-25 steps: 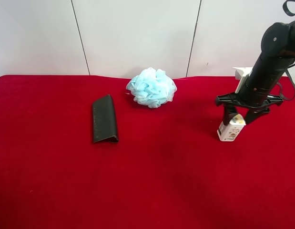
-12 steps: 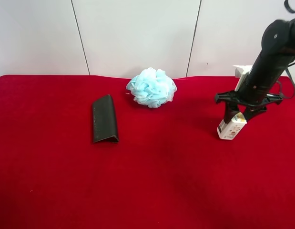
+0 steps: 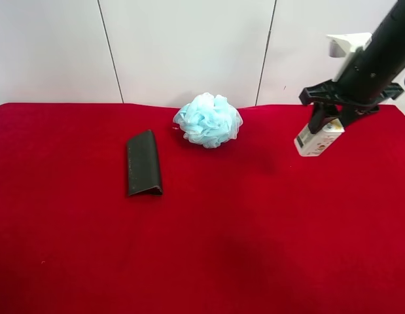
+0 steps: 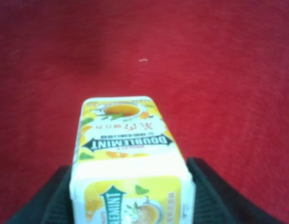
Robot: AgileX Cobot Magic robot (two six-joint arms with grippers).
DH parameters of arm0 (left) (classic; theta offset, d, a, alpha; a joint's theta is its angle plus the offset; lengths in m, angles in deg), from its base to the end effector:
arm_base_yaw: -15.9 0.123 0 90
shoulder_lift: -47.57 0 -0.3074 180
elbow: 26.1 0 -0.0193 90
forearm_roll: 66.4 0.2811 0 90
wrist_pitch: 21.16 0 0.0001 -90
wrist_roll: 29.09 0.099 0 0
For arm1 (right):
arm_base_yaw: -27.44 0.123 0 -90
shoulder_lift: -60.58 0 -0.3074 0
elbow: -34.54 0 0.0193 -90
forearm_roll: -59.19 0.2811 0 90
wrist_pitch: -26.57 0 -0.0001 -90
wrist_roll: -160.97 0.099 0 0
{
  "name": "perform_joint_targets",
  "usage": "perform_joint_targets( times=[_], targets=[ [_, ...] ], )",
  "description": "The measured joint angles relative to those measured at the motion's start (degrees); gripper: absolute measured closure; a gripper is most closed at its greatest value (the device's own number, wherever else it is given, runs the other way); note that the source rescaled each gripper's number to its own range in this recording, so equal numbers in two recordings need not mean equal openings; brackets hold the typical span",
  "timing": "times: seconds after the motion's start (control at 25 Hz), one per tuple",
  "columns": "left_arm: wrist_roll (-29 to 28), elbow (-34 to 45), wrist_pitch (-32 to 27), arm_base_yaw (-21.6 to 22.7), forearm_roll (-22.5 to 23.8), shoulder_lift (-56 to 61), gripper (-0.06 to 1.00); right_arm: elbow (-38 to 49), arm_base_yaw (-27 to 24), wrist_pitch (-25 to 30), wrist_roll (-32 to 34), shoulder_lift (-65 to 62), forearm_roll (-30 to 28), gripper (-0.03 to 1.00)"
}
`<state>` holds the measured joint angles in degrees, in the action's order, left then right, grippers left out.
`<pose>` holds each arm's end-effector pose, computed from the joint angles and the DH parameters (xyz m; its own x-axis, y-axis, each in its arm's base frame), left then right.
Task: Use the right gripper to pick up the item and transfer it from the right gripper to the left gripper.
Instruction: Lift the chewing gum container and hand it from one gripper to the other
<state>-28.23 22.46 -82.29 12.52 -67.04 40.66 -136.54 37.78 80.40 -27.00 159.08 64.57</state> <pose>0.0039 -0.0012 0.2908 -0.4463 0.0360 -0.8942 0.0720 0.9974 0.0042 0.3442 0.0704 0.2678 -0.9107 -0.2508 -0.3283 -0.2801 0.9590 0.0444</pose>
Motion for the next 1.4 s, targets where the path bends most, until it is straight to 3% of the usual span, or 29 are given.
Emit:
perform_joint_targets(
  times=[0.48, 0.72, 0.92, 1.08, 1.4],
  targets=[
    [1.1, 0.0, 0.0, 0.0, -0.8, 0.0, -0.06, 0.0, 15.5, 1.4, -7.0, -4.8, 0.4, 0.95],
    [8.2, 0.0, -0.1, 0.0, -5.8, -1.0, -0.06, 0.0, 20.6, 1.4, -10.5, -4.8, 6.2, 0.95],
    [16.2, -1.5, -2.3, -0.2, -9.1, -8.6, -0.06, 0.0, 23.9, 0.9, -11.1, -4.8, 11.8, 0.95],
    [20.7, -3.9, -2.7, -5.2, -11.3, -14.1, -0.06, 0.0, 26.3, -1.1, -11.1, -4.8, 17.1, 0.95],
    [23.3, -7.0, -3.8, -18.2, -8.2, -22.6, -0.06, 0.0, 30.2, -4.8, -10.9, -4.8, 27.8, 0.95]
  ],
)
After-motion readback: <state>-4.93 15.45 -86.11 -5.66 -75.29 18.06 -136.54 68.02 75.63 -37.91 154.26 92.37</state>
